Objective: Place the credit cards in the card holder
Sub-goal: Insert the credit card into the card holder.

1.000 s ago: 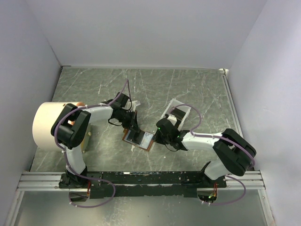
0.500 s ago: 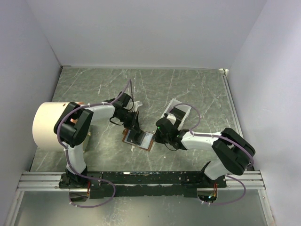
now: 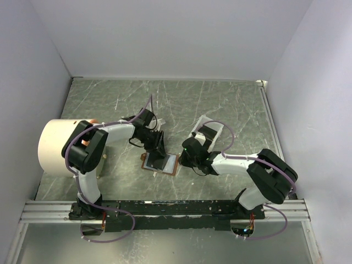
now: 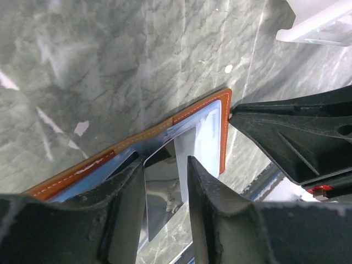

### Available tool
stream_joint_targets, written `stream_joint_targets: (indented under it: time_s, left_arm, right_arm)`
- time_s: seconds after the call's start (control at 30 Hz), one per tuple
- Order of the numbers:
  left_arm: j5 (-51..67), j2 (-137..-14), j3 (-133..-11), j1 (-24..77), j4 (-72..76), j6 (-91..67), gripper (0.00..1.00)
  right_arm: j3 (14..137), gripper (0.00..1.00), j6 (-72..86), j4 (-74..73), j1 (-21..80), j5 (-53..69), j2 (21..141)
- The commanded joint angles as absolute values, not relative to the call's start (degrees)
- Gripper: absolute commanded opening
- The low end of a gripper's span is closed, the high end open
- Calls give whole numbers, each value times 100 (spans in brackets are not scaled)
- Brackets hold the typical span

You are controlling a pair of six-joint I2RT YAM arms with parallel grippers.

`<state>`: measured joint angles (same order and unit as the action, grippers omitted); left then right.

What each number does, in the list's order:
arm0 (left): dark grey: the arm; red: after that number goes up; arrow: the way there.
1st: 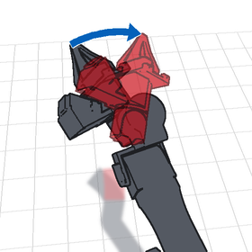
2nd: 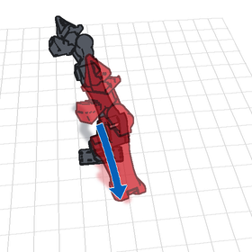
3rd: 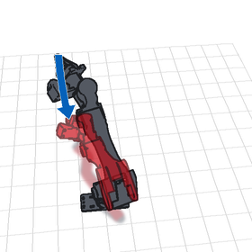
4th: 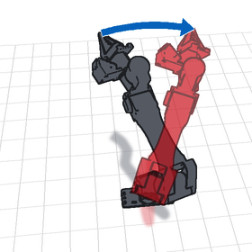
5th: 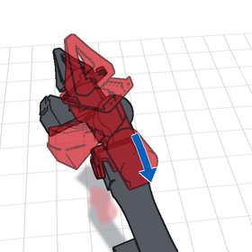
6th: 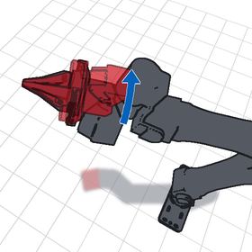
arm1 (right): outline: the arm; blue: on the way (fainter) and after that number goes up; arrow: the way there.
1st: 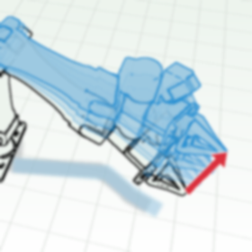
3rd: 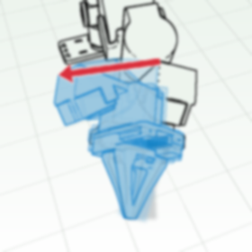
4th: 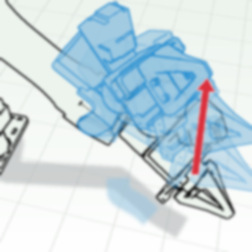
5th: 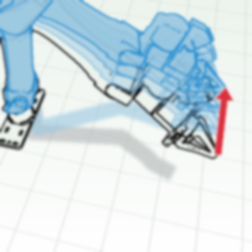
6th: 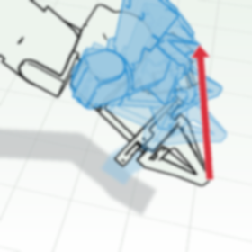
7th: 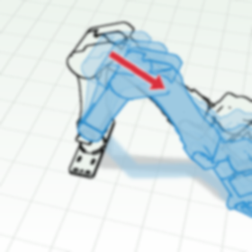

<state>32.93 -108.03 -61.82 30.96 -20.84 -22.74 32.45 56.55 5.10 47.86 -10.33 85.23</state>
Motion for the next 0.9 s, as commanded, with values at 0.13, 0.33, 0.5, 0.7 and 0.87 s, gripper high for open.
stream_joint_targets:
  time_s: [0.13, 0.33, 0.5, 0.7, 0.87]
  left_arm:
    - [1879, -10131, -6334, 3071, -2505, -2539, 57]
    - [1540, -9697, -6357, 3076, -2354, -2501, 56]
    - [1761, -9456, -6355, 3074, -2117, -2263, 53]
    - [1545, -9774, -6553, 3075, -2500, -2108, 53]
    - [2306, -9834, -6178, 3076, -2006, -2221, 44]
  right_arm:
    - [3019, 11, 5656, 413, 4795, -1101, 8422]
    - [3010, 11, 5628, 430, 4791, -1082, 8384]
    - [3039, 11, 5611, 476, 4799, -1023, 8385]
    - [3039, 11, 5618, 498, 4824, -983, 8347]
    - [2932, 11, 5568, 807, 4854, -762, 8042]
